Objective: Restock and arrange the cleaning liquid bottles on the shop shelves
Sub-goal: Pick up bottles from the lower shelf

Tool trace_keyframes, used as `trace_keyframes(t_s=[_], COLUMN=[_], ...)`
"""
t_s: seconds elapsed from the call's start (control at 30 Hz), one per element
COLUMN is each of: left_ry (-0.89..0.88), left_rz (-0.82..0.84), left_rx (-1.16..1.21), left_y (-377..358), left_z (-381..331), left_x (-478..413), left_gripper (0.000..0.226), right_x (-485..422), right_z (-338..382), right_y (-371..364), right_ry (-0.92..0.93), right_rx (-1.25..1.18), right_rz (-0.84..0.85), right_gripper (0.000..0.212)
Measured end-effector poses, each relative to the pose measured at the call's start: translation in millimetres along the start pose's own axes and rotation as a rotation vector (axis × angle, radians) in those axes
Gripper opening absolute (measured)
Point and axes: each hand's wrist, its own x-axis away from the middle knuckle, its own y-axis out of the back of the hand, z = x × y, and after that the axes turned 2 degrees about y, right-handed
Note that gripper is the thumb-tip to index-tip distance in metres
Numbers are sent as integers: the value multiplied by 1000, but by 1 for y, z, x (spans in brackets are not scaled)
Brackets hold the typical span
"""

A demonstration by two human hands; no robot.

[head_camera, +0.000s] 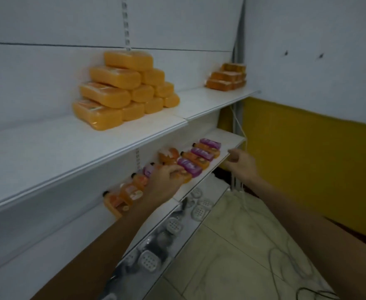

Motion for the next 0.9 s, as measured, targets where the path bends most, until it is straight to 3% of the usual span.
trace_keyframes(t_s=[0.23,0.53,0.9], left_ry=[118,155,198], left_rz=[139,191,304], left_rx=[-13,-16,62], left_y=[-76,-123,-251], left_z=[39,54,26], left_x=[-47,-172,-292], left_gripper=[32,25,34], right_x=[-41,-129,-201], right_z=[-86,-119,-232], right_y=[-17,-29,20], right_ry=[-160,-216,-395], right_rx=[23,5,9], right_rz=[95,119,11], right_gripper=[53,50,44])
